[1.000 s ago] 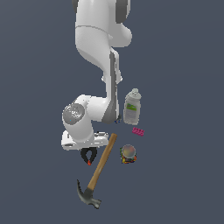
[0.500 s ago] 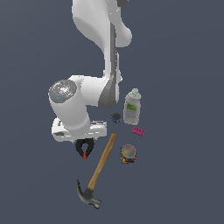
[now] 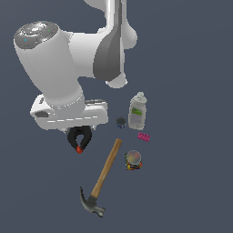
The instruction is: Pick up a designated object from a clutter of objects.
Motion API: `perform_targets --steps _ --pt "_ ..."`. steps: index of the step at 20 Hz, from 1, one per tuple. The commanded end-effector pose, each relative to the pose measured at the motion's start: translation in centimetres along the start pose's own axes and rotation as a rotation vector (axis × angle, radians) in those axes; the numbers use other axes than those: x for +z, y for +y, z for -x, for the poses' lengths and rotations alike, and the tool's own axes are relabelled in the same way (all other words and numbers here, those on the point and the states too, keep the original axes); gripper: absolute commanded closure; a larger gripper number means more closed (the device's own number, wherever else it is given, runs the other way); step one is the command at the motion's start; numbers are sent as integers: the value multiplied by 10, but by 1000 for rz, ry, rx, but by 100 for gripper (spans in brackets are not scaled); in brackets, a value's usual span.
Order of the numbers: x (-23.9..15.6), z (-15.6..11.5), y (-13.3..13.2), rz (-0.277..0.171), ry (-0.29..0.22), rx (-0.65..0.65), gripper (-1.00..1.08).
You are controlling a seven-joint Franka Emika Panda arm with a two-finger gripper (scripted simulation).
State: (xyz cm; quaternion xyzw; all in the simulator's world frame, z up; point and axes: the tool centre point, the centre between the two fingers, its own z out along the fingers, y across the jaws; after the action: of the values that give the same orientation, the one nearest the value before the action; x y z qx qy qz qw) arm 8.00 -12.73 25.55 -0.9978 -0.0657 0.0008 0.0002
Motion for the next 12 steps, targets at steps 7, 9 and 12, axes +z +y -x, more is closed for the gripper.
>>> perform_targets --steps 7,9,12 --pt "-97 2 4 1 1 0 108" --pt "-115 2 5 1 1 0 108" --pt "-137 1 6 1 1 -1 108"
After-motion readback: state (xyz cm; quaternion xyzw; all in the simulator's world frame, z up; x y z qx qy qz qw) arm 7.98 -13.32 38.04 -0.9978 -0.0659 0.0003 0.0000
